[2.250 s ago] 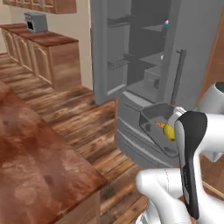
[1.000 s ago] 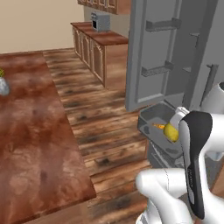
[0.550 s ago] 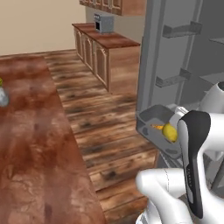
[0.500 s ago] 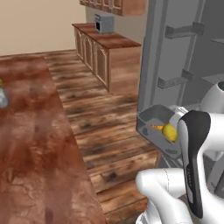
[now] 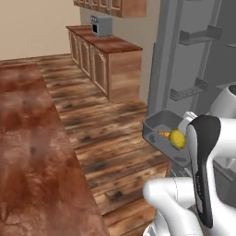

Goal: Place the tupperware on the top shelf of the fridge. Make space for the tupperware among the existing items by rearranging them on the shelves if needed. Close the fridge door when finished.

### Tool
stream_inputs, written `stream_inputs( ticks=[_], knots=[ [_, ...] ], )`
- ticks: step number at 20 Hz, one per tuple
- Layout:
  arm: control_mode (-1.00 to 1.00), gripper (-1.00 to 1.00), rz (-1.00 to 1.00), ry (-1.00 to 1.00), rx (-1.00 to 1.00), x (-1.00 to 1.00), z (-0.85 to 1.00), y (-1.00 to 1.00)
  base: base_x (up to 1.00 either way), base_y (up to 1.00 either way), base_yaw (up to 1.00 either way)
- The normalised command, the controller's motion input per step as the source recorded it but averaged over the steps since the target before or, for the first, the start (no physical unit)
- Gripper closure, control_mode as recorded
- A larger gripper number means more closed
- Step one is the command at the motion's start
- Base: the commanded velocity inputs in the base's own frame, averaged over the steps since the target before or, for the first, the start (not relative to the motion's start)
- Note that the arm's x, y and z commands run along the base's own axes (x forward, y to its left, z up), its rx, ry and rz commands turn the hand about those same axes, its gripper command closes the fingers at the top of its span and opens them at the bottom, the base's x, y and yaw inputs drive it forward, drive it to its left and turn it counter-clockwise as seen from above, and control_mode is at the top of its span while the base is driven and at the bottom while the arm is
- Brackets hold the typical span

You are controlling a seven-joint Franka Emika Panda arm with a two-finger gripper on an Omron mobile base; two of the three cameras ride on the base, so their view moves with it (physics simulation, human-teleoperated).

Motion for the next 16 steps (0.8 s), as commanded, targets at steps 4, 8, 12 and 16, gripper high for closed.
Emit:
stream_inputs(
  ticks=[4, 8, 12, 16],
  knots=[
    [1.0, 1.0, 0.0, 0.0, 0.0, 0.0, 0.0, 0.0, 0.33, 0.01, -0.28],
    [1.0, 1.0, 0.0, 0.0, 0.0, 0.0, 0.0, 0.0, 0.61, 0.07, -0.29],
    [1.0, 1.0, 0.0, 0.0, 0.0, 0.0, 0.0, 0.0, 0.61, 0.0, -0.24],
    [1.0, 1.0, 0.0, 0.0, 0.0, 0.0, 0.0, 0.0, 0.09, 0.0, -0.21]
  ],
)
